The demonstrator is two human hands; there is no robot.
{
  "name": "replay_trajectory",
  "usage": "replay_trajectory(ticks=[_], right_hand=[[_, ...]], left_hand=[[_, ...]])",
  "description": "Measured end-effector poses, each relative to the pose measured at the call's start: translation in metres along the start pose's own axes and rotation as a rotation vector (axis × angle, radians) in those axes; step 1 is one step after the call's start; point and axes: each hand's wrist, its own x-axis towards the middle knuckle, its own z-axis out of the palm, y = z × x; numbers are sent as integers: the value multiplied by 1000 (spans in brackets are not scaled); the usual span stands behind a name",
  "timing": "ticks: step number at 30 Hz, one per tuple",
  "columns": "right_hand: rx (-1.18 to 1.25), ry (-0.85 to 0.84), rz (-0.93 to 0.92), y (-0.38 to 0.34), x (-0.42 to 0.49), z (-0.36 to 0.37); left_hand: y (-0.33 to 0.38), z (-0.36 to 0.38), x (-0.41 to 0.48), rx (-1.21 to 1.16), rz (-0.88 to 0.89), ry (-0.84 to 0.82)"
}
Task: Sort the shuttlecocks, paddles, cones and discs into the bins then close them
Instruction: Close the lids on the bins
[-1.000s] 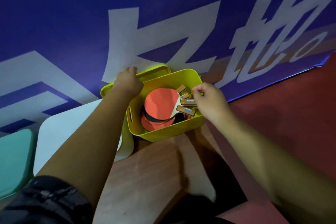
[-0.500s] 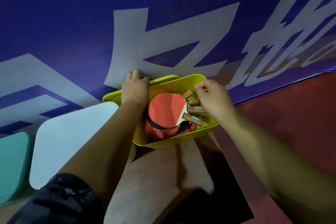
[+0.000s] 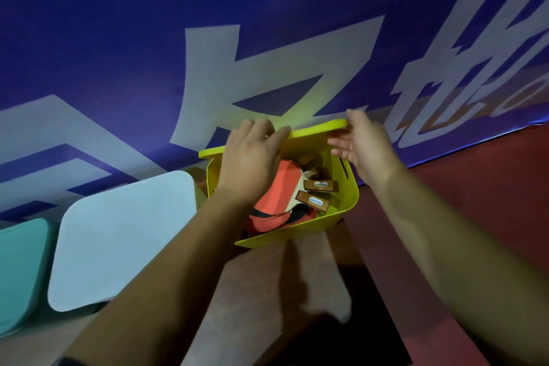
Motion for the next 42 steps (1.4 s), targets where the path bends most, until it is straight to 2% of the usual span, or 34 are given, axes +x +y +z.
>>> replay_trajectory(ticks=[4,9,13,15,20,23,29,33,38,42], right_hand=[[89,-11,8,14,-6,-15],[113,-47,-33,-8,-13,-20],[47,-46,-39,-13,-16,-30],[-43,-46,-38,-2,-19,-39],[-399,-46,-35,58,-24,-62],[-614,-14,-157,78,-31,-68],[-866,92,-381,85,-27,-76],[-974,56,-392,89,-22,-81],[-984,7,-400,94,-25,-79],[-982,0,-386,94,-26,-77]], left_hand=[[11,2,-15,-22,37,-37],[17,-18,-14,-21,36,-36],[34,-34,-24,-50,194,-4],[43,-28,-39,-74,214,-45],[60,14,-84,-102,126,-254],[70,29,-101,-158,-29,-291],[67,29,-115,-100,-165,-377],[45,29,-134,-63,-262,-458],[31,23,-148,-55,-255,-438],[21,24,-154,-77,-472,-364]])
